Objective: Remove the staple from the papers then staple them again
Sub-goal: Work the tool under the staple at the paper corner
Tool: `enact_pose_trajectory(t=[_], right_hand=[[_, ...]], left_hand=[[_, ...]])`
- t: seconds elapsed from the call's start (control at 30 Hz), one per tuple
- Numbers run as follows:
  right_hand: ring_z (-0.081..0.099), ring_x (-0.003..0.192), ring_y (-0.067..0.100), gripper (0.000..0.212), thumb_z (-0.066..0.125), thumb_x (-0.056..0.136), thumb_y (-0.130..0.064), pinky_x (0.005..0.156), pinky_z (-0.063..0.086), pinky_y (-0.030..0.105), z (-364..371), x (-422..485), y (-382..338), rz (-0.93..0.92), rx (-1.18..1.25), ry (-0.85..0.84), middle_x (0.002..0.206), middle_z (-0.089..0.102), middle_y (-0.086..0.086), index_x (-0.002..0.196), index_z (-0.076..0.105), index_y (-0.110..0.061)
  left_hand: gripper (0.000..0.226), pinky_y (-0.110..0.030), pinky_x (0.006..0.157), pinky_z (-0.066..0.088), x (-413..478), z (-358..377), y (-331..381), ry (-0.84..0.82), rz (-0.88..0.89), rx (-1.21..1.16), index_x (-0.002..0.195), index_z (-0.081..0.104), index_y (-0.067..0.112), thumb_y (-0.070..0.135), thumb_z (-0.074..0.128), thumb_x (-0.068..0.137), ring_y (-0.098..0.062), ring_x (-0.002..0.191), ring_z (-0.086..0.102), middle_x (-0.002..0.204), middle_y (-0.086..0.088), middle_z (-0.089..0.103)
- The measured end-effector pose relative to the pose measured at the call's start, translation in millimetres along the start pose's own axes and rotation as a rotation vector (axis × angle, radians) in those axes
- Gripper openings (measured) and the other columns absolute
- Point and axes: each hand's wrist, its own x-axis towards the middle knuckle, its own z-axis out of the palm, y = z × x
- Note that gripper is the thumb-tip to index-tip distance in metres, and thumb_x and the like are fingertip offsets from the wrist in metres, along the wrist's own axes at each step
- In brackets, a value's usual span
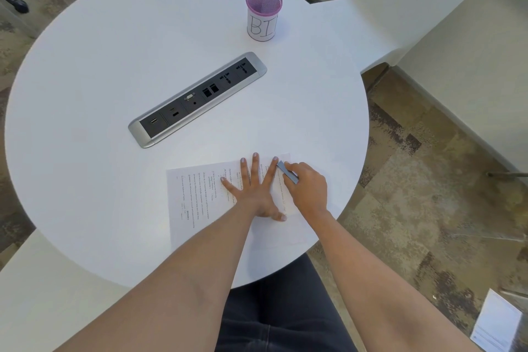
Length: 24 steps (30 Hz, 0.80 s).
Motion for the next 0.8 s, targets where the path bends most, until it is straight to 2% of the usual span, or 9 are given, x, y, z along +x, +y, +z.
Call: enact_pose_trajectory(t=[0.13, 0.4, 0.5, 0.6, 0.67, 0.73, 0.8], right_hand=[[0.057, 0.056, 0.016, 0.018, 0.07, 0.087, -0.015, 0.049, 0.025, 0.014, 1, -3, -2, -0.018, -0.006, 0.026, 0.074, 0.067, 0.002, 0.103, 0.074, -0.009], [0.057, 0.048, 0.026, 0.023, 0.071, 0.082, -0.002, 0.04, 0.045, 0.031, 1, -9, -9, -0.104, -0.039, 0.07, 0.066, 0.064, 0.007, 0.105, 0.073, -0.005], [0.054, 0.044, 0.026, 0.028, 0.076, 0.075, 0.002, 0.036, 0.042, 0.029, 0, -8, -8, -0.167, -0.085, 0.094, 0.062, 0.061, 0.006, 0.102, 0.073, -0.005], [0.055, 0.043, 0.022, 0.034, 0.083, 0.066, 0.001, 0.033, 0.042, 0.026, 2, -10, -18, -0.335, -0.127, 0.101, 0.063, 0.063, 0.003, 0.098, 0.074, -0.009], [0.061, 0.049, 0.024, 0.036, 0.083, 0.065, -0.003, 0.035, 0.046, 0.028, 7, -14, -32, -0.362, -0.105, 0.088, 0.071, 0.069, 0.004, 0.1, 0.075, -0.01], [0.066, 0.058, 0.026, 0.026, 0.076, 0.076, -0.007, 0.043, 0.051, 0.031, 11, -17, -41, -0.277, 0.004, 0.101, 0.079, 0.072, 0.006, 0.103, 0.075, -0.01], [0.068, 0.066, 0.025, 0.023, 0.07, 0.082, -0.011, 0.051, 0.051, 0.029, 12, -20, -43, -0.182, 0.09, 0.117, 0.084, 0.074, 0.006, 0.105, 0.075, -0.01]], left_hand=[[0.151, -0.081, 0.094, -0.017, 1, -3, -1, -0.021, -0.018, 0.001, 0.127, -0.051, 0.048, 0.07, 0.08, 0.055, -0.028, 0.112, -0.063, 0.125, 0.003, -0.069], [0.149, -0.081, 0.093, -0.017, -1, -4, 1, -0.044, -0.026, 0.0, 0.135, -0.044, 0.047, 0.069, 0.08, 0.055, -0.026, 0.11, -0.063, 0.122, 0.004, -0.069], [0.15, -0.081, 0.092, -0.017, 0, -4, 1, -0.057, -0.025, -0.002, 0.134, -0.045, 0.048, 0.07, 0.08, 0.055, -0.026, 0.107, -0.065, 0.119, 0.005, -0.071], [0.147, -0.082, 0.089, -0.019, 2, -2, 3, -0.052, -0.04, 0.016, 0.131, -0.047, 0.047, 0.07, 0.078, 0.058, -0.029, 0.111, -0.064, 0.119, 0.003, -0.072], [0.138, -0.084, 0.09, -0.014, 3, 0, 4, -0.016, -0.054, 0.001, 0.129, -0.047, 0.051, 0.068, 0.074, 0.065, -0.032, 0.124, -0.057, 0.124, 0.003, -0.069], [0.132, -0.086, 0.093, -0.01, 3, 2, 3, 0.027, -0.048, -0.008, 0.125, -0.05, 0.053, 0.064, 0.07, 0.072, -0.032, 0.132, -0.05, 0.133, 0.003, -0.064], [0.131, -0.085, 0.092, -0.011, 3, 2, 2, 0.044, -0.047, -0.018, 0.111, -0.057, 0.055, 0.063, 0.069, 0.073, -0.032, 0.133, -0.05, 0.141, 0.002, -0.059]])
